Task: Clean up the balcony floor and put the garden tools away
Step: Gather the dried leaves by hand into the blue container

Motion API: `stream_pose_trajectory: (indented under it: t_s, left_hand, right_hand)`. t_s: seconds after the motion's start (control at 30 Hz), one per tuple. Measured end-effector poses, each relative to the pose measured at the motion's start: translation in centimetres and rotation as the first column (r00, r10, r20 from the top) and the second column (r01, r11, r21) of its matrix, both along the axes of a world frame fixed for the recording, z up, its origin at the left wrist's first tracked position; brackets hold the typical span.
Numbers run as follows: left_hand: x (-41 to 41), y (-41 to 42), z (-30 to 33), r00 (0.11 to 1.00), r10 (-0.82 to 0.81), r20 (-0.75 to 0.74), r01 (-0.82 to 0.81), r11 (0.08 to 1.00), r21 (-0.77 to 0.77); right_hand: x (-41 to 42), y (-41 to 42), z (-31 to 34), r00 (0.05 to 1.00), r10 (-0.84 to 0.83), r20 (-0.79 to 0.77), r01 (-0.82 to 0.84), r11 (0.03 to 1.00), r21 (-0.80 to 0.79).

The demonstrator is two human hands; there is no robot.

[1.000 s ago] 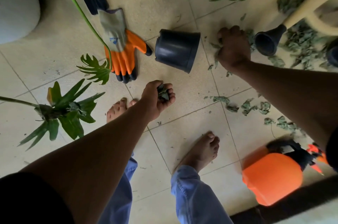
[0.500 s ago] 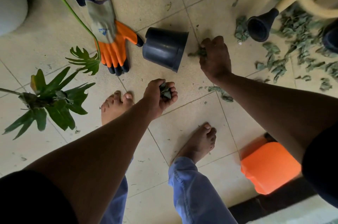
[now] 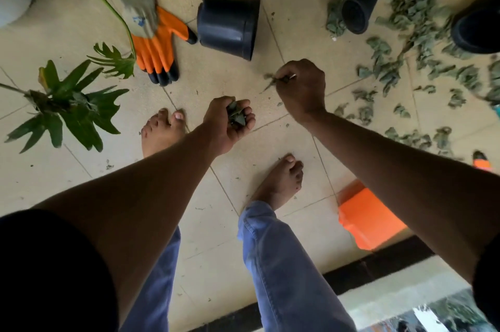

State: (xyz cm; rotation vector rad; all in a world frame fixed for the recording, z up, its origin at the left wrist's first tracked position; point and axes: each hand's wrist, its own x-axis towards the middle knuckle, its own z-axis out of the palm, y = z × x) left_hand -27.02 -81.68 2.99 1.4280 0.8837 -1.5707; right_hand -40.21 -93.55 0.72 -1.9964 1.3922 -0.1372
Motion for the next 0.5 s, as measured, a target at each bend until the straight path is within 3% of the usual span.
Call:
stream_pose_trajectory:
  t_s: [0.17,0.33,0.5]
  left_hand:
    - [-2.4,-0.4,3.8,0.999,-0.033,0.029,0.032,0.999,0.035]
    - [-4.4,-1.9,8.5,0.989,-0.142,0.051,0.142,0.99,0.004]
    - [-6.2,-3.2,11.6,0.974,-0.212,0.081,0.217,0.975,-0.057]
  right_hand:
    - [-0.5,4.9,7.8,0.988,-0.056,0.147,0.045,0.996,0.081]
    - [-0.7,7.7,12.7,0.997,-0.066,0.029,0.062,0.992,0.114]
    - [-1.0,7.7,15.5,0.991,-0.043,-0.128,0.035,0.998,-0.057]
